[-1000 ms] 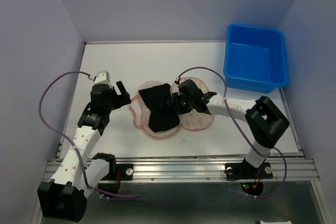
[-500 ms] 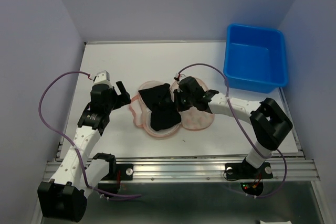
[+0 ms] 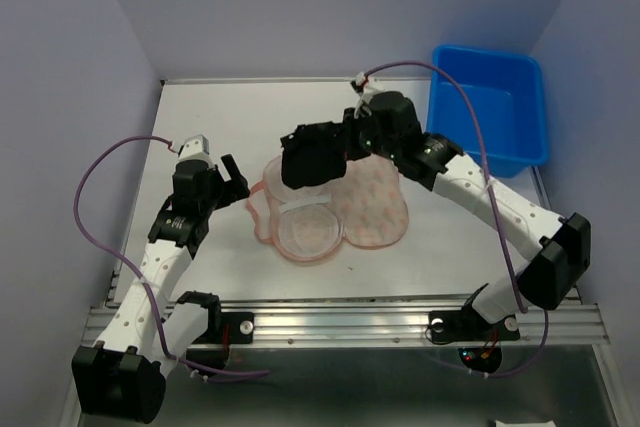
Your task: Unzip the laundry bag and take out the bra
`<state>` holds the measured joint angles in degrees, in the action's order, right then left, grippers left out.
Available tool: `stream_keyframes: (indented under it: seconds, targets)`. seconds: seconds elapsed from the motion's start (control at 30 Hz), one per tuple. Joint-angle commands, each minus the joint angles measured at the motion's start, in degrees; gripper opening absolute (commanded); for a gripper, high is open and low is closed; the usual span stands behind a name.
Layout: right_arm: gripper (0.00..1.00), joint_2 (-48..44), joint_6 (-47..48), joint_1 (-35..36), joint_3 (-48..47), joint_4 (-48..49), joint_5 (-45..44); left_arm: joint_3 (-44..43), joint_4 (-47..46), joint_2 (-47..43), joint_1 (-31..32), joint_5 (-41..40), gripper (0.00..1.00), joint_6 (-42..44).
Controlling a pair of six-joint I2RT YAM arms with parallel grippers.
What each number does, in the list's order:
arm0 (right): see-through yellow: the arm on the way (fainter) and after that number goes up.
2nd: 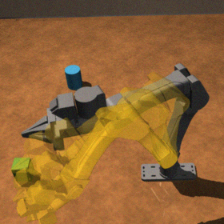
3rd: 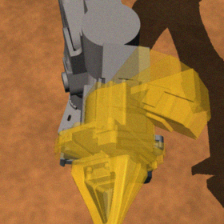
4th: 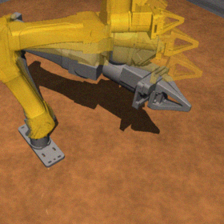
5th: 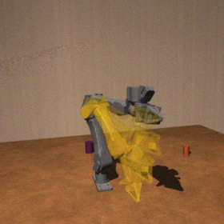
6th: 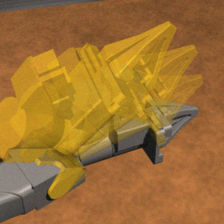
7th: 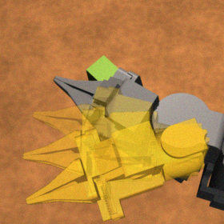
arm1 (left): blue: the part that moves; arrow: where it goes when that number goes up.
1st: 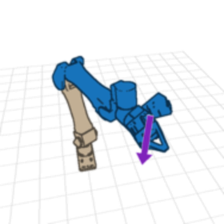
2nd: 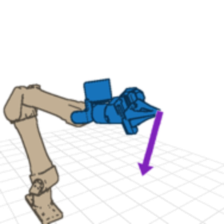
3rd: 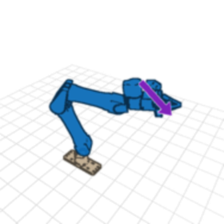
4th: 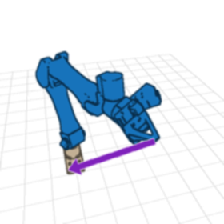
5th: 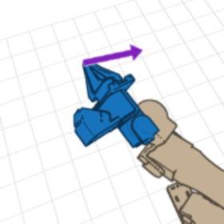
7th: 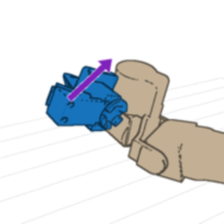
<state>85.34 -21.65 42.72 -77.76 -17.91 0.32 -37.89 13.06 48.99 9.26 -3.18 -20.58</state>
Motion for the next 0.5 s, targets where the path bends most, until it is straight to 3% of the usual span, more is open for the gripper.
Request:
stream_keyframes:
  seconds: [0.0,0.27,0.47]
  targets:
    - [0.01,0.0,3.4,-6.9,-11.3,-5.4,-2.8,1.0,-1.8,-1.0,-0.2,0.1,0.97,1.0]
    - [0.01,7.0,7.5,-32.8,-24.4,-10.8,9.3,1.1,-2.0,-1.5,-0.2,0.5,0.97,0.9]
    - [0.01,18.4,10.5,-45.2,-41.1,-17.2,16.0,1.2,-2.2,-2.8,-0.2,1.5,0.97,0.8]
